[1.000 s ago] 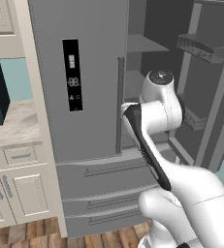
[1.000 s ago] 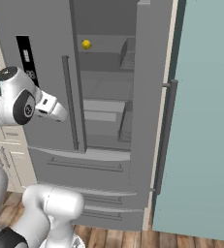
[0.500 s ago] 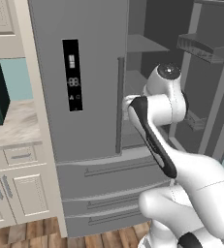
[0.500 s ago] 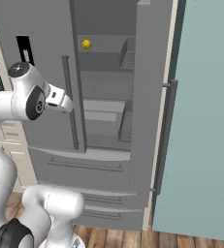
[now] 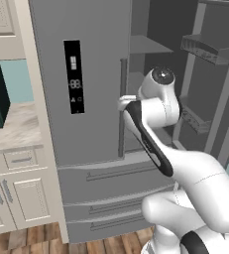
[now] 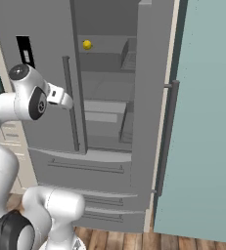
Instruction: Retrieve a lemon from the fridge and place it on the cutting board with the fish.
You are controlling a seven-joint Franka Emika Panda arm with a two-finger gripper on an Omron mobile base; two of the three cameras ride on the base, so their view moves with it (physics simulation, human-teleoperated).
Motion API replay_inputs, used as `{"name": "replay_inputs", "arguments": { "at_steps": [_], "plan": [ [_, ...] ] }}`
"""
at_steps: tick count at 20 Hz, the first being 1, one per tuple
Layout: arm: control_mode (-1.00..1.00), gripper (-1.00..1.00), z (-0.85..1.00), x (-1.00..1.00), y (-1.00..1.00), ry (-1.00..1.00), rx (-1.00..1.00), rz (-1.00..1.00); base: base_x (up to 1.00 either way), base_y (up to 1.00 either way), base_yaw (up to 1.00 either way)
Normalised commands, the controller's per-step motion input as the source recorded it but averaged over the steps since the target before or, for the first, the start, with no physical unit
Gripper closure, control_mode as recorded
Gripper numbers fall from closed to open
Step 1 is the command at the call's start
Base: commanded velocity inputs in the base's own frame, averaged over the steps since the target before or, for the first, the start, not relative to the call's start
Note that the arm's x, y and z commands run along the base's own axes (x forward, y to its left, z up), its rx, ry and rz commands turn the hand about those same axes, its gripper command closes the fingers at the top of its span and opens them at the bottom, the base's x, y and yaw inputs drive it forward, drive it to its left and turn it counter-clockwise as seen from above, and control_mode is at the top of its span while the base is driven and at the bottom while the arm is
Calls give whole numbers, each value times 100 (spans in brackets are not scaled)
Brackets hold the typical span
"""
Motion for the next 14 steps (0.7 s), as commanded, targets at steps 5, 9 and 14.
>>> {"name": "replay_inputs", "arguments": {
  "at_steps": [5, 9, 14],
  "plan": [
    [-100, -100, 0, 29, 4, -8, 0, 0, 0, 0, 0],
    [-100, -100, 0, 57, 0, -2, 0, 2, 0, 0, 0],
    [-100, -100, 0, 65, 3, -1, -1, 3, 0, 0, 0]
  ]
}}
